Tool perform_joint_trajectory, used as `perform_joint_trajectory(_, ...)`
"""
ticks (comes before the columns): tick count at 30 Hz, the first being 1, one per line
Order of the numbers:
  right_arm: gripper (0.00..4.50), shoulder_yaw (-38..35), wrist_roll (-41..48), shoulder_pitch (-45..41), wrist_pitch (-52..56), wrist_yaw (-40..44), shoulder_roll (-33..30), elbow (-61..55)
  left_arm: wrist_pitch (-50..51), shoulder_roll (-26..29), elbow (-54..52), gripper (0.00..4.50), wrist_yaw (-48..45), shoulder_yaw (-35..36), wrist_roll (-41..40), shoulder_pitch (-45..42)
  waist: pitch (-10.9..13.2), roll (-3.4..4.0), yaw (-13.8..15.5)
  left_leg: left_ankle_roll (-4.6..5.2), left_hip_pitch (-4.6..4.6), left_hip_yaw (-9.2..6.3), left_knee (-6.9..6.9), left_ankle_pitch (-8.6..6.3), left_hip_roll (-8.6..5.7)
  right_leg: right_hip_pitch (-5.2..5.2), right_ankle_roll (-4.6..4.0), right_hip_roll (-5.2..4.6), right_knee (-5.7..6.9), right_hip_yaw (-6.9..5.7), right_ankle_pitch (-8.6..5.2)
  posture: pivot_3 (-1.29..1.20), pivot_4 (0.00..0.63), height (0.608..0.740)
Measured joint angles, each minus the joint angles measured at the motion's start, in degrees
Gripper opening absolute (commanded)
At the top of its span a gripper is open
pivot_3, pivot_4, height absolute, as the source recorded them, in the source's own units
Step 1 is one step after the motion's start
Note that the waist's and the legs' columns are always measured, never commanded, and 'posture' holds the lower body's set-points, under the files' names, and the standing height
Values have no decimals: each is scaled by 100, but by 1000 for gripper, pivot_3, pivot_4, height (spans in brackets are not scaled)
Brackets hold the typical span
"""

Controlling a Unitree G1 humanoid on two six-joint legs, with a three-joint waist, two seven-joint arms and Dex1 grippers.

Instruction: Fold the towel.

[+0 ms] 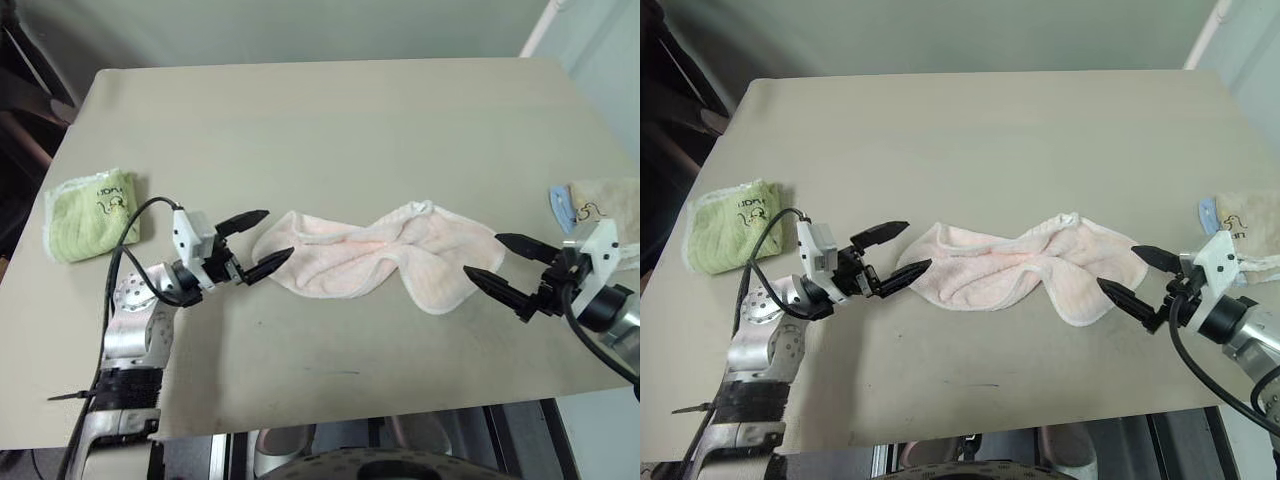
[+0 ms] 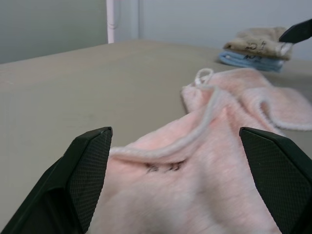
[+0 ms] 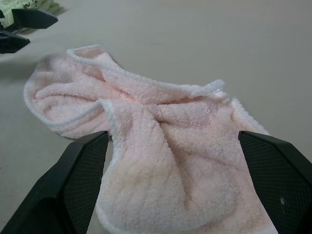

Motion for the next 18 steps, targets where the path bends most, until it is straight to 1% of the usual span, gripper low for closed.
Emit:
perform_joint_trajectory(2,4485,-23,1,10,-11,1,-5,2,-172,-17,177,4500,-123,-5,32,-69,0,0,-4,0,-2,0,0,0,0,0,1,0,-3,0,-1,0,150,740)
perform_joint_trajectory(5,4485,41,-76,-54,-59,-34,14,0,-616,-115,1045,4500,-432,25,85,-553,-1,-1,18,4,-6,-3,2,2,0,-2,3,-2,1,-2,2,0,150,740)
perform_joint_trajectory(9,4485,124,-83,-61,-56,-215,145,-5,-918,-257,1462,4500,-678,56,60,-649,-1,-1,2,5,-9,0,2,1,0,-3,7,-2,-7,-3,3,0,150,740)
perform_joint_trajectory(15,4485,166,-86,-33,-40,-339,195,-12,-1065,-434,1498,4500,-782,69,27,-630,-1,-1,1,7,-12,0,2,1,0,-2,13,-2,-11,-3,4,0,150,740)
perform_joint_trajectory(18,4485,149,-92,95,-49,-334,186,-8,-998,-656,1021,4500,-580,57,-34,-499,-1,-1,3,8,-13,0,4,1,-1,0,17,-3,-13,-3,2,0,150,740)
